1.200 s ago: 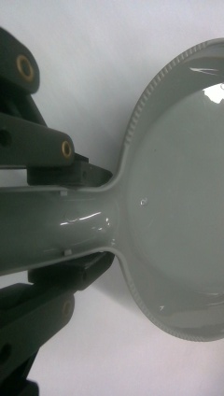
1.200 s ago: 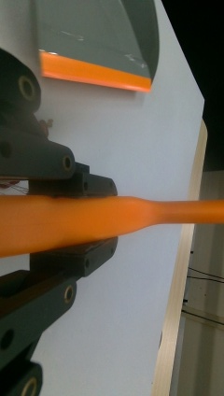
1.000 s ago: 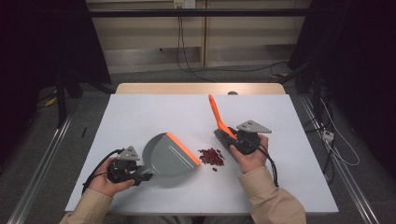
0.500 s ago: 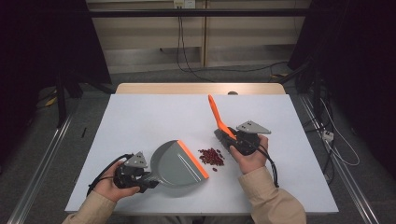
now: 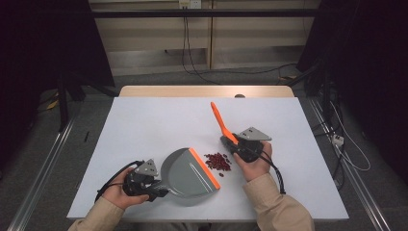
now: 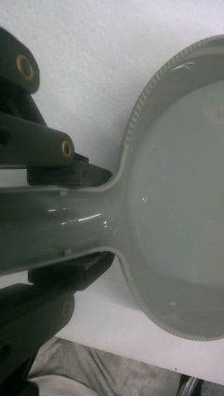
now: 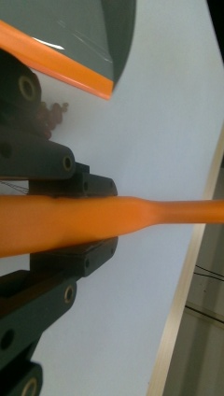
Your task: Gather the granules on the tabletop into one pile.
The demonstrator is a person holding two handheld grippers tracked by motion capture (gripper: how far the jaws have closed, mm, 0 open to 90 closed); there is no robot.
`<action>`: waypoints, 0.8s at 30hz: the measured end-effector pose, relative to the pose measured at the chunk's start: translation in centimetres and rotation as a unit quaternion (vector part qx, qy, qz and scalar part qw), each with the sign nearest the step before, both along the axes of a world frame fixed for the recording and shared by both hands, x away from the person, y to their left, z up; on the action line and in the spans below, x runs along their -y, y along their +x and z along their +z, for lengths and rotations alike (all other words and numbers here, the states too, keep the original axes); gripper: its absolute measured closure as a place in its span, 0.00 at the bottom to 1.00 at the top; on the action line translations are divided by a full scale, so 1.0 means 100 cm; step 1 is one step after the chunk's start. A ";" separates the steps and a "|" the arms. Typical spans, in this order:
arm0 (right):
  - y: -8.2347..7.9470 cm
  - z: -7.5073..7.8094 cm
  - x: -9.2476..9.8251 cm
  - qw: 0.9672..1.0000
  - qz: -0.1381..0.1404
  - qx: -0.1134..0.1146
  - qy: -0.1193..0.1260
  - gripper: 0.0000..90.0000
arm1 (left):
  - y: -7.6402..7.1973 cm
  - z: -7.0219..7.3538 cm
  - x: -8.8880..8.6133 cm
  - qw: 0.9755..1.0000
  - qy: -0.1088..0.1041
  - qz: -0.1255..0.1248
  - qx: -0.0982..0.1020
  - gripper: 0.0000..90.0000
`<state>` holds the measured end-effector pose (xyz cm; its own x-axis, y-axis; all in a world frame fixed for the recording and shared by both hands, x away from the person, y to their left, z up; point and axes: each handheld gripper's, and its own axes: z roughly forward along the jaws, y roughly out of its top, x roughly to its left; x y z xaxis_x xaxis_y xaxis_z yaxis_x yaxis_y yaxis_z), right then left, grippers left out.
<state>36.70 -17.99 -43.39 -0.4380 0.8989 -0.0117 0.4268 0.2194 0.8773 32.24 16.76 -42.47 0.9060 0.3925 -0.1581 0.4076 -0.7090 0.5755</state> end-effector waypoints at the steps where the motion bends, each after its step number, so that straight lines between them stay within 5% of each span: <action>1: 0.000 -0.002 -0.001 1.000 0.000 -0.003 -0.004 0.79 | 0.000 -0.001 0.002 1.000 -0.004 0.002 -0.001 0.70; 7: -0.006 -0.004 -0.011 1.000 0.015 -0.001 -0.015 0.79 | 0.001 -0.005 0.006 1.000 -0.001 -0.002 -0.006 0.70; 8: -0.007 -0.004 -0.013 1.000 0.016 -0.003 -0.014 0.79 | 0.004 -0.004 0.005 1.000 0.017 -0.022 0.000 0.70; 9: -0.008 -0.004 -0.014 1.000 0.020 -0.002 -0.017 0.79 | 0.002 -0.006 0.007 1.000 -0.001 0.000 -0.009 0.70; 24: -0.016 -0.004 -0.026 0.999 0.033 -0.004 -0.016 0.79 | 0.005 -0.011 0.006 1.000 -0.002 -0.001 -0.019 0.70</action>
